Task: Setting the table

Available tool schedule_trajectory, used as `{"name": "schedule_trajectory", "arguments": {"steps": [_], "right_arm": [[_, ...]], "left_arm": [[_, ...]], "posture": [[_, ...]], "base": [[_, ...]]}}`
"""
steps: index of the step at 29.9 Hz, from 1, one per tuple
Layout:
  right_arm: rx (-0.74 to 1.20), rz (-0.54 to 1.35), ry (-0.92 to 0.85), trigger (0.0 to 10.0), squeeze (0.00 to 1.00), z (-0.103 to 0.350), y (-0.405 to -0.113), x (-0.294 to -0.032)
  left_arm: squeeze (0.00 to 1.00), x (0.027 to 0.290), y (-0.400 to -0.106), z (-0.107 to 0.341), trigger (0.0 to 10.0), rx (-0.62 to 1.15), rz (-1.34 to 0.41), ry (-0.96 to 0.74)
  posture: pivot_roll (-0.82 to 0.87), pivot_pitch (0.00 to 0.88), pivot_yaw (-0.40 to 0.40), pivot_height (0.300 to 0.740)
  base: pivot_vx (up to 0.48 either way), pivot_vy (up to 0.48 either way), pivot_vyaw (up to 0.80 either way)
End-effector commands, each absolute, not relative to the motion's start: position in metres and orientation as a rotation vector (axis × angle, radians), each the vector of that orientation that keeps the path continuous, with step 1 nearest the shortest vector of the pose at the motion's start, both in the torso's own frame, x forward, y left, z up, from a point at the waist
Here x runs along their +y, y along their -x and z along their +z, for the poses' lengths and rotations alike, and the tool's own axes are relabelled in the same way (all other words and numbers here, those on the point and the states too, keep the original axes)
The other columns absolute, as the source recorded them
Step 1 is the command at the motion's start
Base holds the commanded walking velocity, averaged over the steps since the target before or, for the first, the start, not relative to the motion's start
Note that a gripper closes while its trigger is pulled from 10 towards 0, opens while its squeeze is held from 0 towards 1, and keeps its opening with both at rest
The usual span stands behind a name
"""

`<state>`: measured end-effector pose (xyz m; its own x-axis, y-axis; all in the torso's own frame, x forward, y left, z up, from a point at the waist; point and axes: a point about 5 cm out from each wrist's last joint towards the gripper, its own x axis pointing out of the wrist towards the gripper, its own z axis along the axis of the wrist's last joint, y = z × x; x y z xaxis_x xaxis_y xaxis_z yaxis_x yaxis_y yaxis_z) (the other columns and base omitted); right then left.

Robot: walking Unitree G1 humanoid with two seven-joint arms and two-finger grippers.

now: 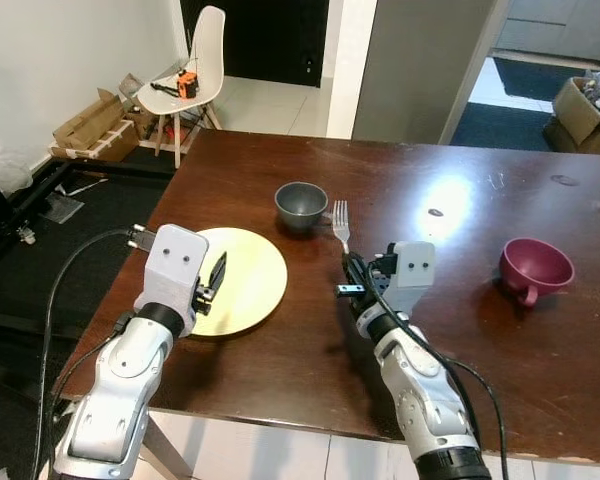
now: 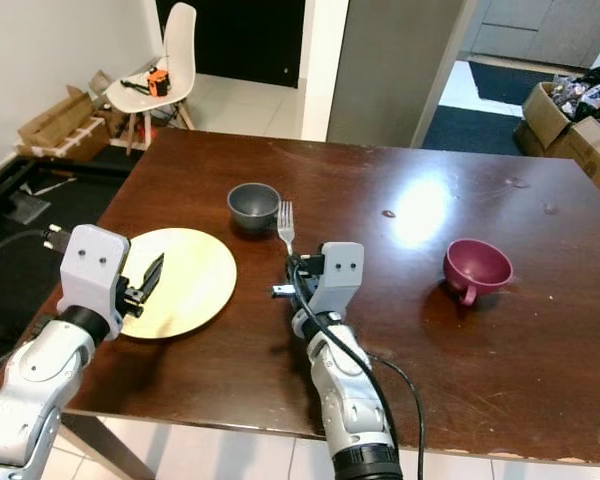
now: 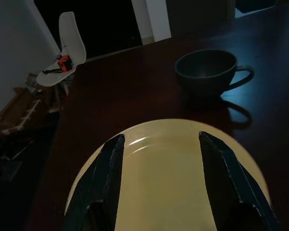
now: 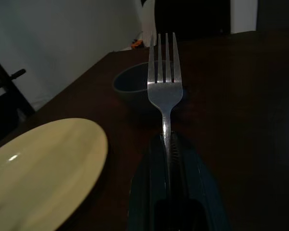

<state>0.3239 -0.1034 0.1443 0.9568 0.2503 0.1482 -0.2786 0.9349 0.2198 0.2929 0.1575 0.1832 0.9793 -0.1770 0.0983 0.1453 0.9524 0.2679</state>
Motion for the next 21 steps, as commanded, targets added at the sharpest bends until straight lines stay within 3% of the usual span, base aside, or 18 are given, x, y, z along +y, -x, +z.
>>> {"name": "schedule_trajectory", "arguments": {"steps": [1,6,13,21], "right_arm": [[-0.109,0.247,-0.224,10.0,0.00,0.144,-0.326,-0.107],[-0.021,0.236,-0.210,10.0,0.00,0.146,-0.346,-0.121],[0.107,0.238,-0.251,10.0,0.00,0.142,-0.370,-0.109],[0.222,0.166,-0.282,10.0,0.00,0.143,-0.382,-0.091]], "left_arm": [[0.00,0.159,-0.293,0.177,10.0,-0.095,-0.159,-0.268],[0.00,0.173,-0.299,0.193,10.0,-0.104,-0.188,-0.298],[0.00,0.181,-0.305,0.223,10.0,-0.128,-0.318,-0.366],[0.00,0.160,-0.311,0.252,10.0,-0.142,-0.543,-0.400]], "posture": [[0.08,0.031,0.073,0.740],[0.10,0.047,0.084,0.740],[0.14,0.067,0.082,0.740],[0.18,0.108,0.073,0.740]], "base": [[0.000,0.000,0.00],[0.000,0.000,0.00],[0.000,0.000,0.00],[0.000,0.000,0.00]]}}
